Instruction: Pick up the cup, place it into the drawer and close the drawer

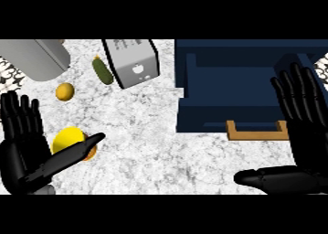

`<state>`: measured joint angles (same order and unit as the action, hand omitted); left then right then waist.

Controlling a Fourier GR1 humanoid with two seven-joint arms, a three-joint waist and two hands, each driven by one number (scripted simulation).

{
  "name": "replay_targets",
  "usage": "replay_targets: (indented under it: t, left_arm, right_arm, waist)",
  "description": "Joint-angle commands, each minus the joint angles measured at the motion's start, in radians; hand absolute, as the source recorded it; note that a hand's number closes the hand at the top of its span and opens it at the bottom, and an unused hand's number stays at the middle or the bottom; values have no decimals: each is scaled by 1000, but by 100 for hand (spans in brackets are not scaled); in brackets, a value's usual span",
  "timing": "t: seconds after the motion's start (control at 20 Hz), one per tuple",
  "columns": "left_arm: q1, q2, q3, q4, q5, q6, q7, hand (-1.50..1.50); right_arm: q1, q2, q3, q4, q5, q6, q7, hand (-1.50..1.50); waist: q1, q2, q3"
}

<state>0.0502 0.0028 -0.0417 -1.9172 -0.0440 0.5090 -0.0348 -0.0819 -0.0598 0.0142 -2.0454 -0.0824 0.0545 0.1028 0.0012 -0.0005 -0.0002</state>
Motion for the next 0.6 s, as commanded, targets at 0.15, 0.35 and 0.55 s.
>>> replay_targets:
  t: [0.15,0.35,0.55]
  left_arm:
    - [-22,49,125,110,112,-39,-41,-150]
    - [99,-2,53,103,74,-9,-123,-150]
    - [118,-2,102,232,160,-38,-253,-150]
  right_arm:
    - [23,41,72,-24,56,-20,0,-150]
    - [59,25,44,-69,21,5,-1,-150]
    - [-22,-28,-56,5,-41,31,21,-150]
  waist:
    - [-1,0,0]
    - [-1,0,0]
    - [0,1,0]
